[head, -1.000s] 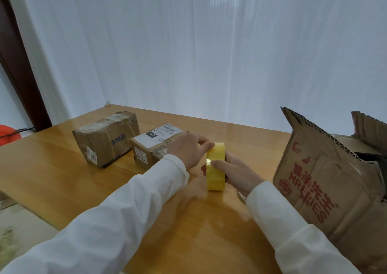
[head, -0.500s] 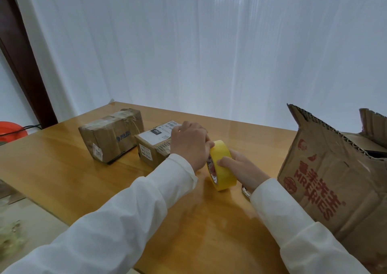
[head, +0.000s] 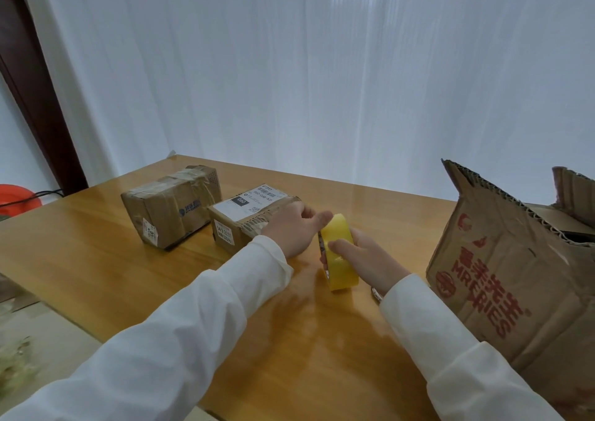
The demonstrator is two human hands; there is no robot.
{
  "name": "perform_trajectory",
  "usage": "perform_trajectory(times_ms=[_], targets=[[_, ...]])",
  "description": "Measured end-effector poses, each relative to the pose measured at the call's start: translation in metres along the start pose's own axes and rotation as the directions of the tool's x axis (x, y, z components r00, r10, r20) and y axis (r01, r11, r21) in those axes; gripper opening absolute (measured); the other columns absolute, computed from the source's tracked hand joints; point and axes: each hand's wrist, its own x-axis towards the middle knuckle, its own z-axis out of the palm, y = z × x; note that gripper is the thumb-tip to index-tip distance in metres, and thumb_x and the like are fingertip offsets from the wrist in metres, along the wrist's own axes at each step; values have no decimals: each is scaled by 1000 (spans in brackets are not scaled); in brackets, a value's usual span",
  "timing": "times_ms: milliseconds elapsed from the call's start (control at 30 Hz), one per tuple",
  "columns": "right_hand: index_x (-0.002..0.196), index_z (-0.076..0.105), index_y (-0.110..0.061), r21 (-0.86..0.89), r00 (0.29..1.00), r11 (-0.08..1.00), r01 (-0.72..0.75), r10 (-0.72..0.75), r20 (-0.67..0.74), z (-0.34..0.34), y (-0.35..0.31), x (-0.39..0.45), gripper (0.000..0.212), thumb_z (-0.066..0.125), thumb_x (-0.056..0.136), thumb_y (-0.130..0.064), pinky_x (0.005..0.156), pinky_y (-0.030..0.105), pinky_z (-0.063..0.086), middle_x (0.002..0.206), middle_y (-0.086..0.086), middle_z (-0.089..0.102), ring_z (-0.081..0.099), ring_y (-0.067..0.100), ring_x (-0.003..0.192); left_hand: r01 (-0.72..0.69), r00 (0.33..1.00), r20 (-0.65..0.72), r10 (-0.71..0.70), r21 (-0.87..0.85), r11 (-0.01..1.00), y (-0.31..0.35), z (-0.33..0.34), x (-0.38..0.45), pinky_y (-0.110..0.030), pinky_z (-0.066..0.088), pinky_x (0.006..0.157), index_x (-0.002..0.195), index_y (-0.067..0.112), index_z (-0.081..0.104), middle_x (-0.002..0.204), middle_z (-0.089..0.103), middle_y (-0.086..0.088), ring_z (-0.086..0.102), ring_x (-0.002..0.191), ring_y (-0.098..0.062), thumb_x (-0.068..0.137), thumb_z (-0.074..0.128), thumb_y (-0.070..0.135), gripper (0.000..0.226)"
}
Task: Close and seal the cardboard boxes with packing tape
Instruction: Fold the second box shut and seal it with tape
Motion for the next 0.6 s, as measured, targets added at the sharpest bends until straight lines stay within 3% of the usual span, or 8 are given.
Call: perform_trajectory(times_ms=[67,133,333,433,600], targets=[[115,53,-12,-23,1000,1000,-4,3,-15,-1,1,1,22,48,96,-21,80,33,53,91,4,69,65,18,82,-32,996,-80,50,210,977,1,1,0,-41,39,100,116,21,58,119,60,-1,50,117,-23,88,52,57,47],[115,53,-14,-37,1000,999,-9,9,-13,0,0,0,22,48,96,-22,82,34,53,92,3,69,66,20,85,-49,984,-142,104,346,937,5,0,-1,-38,34,98,120,28,60,127,58,-1,46,123,-23,90,50,56,43],[97,51,-30,-50,1000,999,-13,12,-18,3,-3,-1,6,49,95,-24,84,36,53,91,-1,69,66,19,88,-94,934,-265,240,467,879,10,0,-6,-35,32,94,99,33,71,111,66,10,50,113,-16,91,54,47,24],[100,51,-29,-86,1000,996,-22,20,-21,5,-5,-2,6,50,94,-27,90,41,51,100,3,68,64,23,96,-87,922,-289,256,492,866,12,0,-8,-36,28,97,96,30,70,113,64,12,46,115,-15,92,53,43,22],[113,55,-19,-113,999,992,-48,45,-28,12,-8,-3,36,55,84,-40,93,49,48,108,7,65,62,25,100,-18,945,-223,239,696,718,16,1,-9,-37,26,102,111,21,65,118,60,0,42,119,-21,98,41,37,32]])
